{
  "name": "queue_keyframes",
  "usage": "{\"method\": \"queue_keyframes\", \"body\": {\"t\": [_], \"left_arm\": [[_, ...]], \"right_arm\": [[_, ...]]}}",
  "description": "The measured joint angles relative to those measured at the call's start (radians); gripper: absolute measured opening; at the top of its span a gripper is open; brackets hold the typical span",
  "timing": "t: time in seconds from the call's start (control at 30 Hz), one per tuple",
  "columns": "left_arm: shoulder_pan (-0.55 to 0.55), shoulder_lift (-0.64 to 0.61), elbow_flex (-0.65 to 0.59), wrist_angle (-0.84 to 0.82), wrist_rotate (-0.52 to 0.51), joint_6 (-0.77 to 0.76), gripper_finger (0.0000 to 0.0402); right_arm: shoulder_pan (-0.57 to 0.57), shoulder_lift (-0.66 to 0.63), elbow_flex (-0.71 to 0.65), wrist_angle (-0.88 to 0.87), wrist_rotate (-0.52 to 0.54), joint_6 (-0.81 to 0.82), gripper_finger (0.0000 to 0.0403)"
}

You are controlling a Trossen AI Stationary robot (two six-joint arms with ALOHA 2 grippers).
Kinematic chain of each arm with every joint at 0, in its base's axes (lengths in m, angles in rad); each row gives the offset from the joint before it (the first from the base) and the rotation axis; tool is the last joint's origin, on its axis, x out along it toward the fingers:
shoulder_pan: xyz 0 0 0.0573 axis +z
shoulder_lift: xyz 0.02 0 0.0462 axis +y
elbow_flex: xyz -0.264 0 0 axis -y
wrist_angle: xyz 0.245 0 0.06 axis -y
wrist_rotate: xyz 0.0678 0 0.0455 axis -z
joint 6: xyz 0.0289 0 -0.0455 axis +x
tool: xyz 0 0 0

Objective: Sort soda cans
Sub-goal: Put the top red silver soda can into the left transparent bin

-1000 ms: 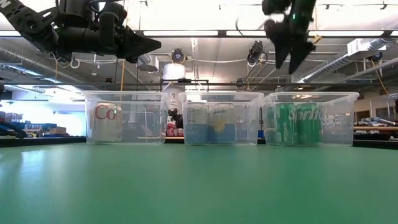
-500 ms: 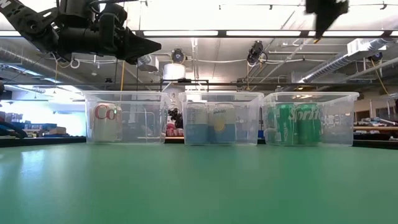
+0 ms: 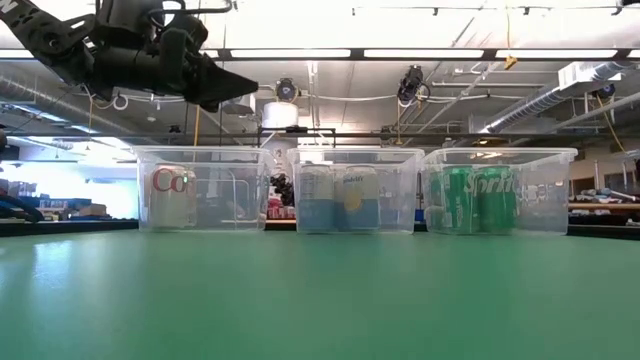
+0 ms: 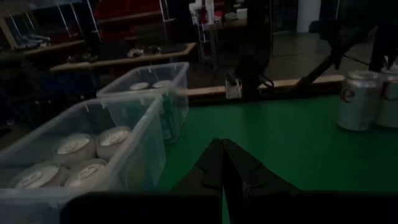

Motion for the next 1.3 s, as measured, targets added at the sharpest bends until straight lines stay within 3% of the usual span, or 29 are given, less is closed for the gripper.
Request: {"method": "queue_keyframes", "body": {"t": [0.23, 0.63, 0.87, 0.97, 1.13, 1.3], "left_arm": [[0.0, 0.0, 0.0, -0.014, 0.0, -0.004, 0.0002], [0.0, 0.0, 0.0, -0.016, -0.006, -0.003, 0.0002], [0.0, 0.0, 0.0, -0.025, -0.006, -0.003, 0.0002], [0.0, 0.0, 0.0, -0.026, -0.006, -0.003, 0.0002], [0.0, 0.0, 0.0, -0.025, -0.007, -0.01, 0.0002], [0.0, -0.016, 0.0, -0.03, -0.01, -0.054, 0.0002]], "right_arm": [[0.041, 0.068, 0.0, 0.044, -0.112, -0.013, 0.0351], [0.041, 0.071, -0.008, -0.001, -0.049, -0.039, 0.0351], [0.041, 0.07, -0.11, 0.111, -0.077, -0.055, 0.0349], [0.035, 0.07, -0.136, 0.125, -0.104, -0.056, 0.0339], [0.012, 0.069, -0.151, 0.129, -0.156, -0.095, 0.0289], [-0.08, 0.071, -0.137, 0.107, -0.152, -0.239, 0.0289]]}}
